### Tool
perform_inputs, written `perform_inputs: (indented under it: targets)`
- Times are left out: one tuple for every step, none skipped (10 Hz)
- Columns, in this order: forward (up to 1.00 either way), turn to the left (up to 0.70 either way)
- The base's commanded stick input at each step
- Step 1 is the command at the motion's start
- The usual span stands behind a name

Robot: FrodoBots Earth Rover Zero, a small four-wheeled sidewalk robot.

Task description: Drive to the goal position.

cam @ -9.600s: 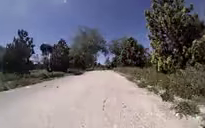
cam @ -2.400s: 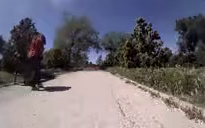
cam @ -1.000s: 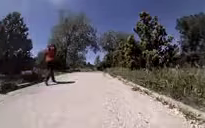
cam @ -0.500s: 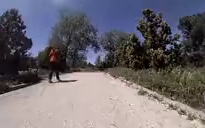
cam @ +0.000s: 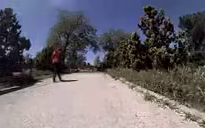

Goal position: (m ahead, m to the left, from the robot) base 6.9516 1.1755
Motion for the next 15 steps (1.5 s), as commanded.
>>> perform_inputs:
  targets:
    - [0.7,0.28]
    - [0.7,0.28]
    - [0.7,0.24]
    - [0.7,0.07]
    - [0.7,0.01]
    - [0.7,0.01]
    - [0.7,0.01]
    - [0.7,0.01]
    - [0.7,0.01]
    - [0.7,0.01]
    - [0.7,0.01]
    - [0.7,0.01]
    - [0.7,0.08]
    - [0.7,0.18]
    - [0.7,0.32]
